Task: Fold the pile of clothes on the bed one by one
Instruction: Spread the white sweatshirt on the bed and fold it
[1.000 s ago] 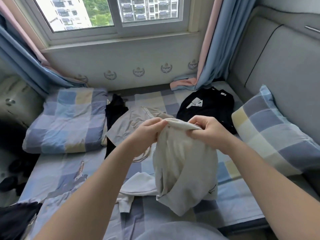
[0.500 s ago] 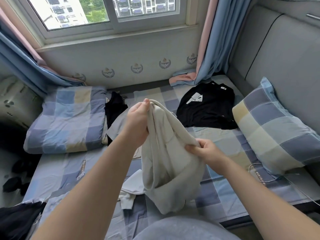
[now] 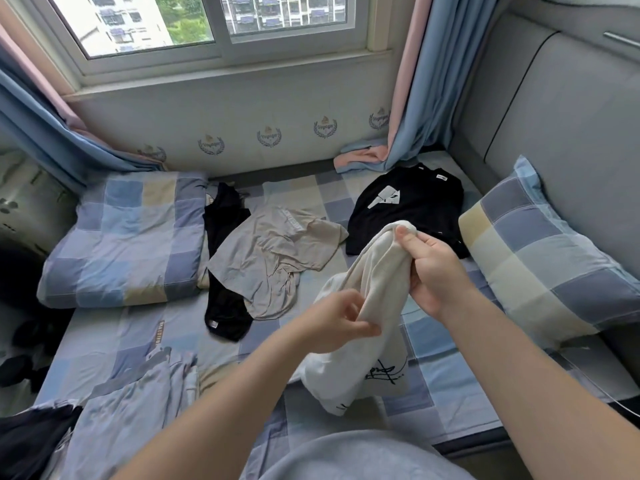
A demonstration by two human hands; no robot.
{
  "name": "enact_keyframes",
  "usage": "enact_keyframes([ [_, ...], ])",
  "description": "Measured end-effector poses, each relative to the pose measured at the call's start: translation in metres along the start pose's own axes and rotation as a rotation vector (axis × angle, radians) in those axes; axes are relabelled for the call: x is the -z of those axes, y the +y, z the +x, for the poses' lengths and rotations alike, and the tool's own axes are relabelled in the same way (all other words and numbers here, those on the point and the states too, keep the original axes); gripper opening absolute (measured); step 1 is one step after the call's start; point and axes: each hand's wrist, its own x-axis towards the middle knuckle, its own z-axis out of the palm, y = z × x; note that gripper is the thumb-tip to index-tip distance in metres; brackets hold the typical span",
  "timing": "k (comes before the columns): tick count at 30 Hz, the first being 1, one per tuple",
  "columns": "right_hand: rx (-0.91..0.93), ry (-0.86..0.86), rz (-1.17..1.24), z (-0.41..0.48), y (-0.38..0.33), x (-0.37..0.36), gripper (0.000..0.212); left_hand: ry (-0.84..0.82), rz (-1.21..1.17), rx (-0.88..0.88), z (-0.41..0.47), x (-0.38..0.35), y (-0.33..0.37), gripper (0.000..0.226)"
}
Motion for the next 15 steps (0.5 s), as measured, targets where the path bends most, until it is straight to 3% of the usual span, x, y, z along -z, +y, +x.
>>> enact_keyframes([
  [4,-0.006,0.026,0.094,0.005,-0.003,0.007,0.023,0.051,-0.033,-0.038,0.003,-0.001,-0.013,0.020],
  [8,0.041,0.043,0.155,0.011,0.001,0.022,0.019,0.414,-0.392,-0.093,-0.006,0.024,0.003,0.019],
  [11,0.111,0.014,-0.076,0.006,0.007,0.025,0.033,0.539,-0.398,-0.199,-0.014,0.046,0.025,0.029],
  [15,0.044,-0.308,-0.395,-0.014,0.043,0.001,0.060,0.533,-0.434,-0.331,-0.020,0.054,0.051,0.040],
])
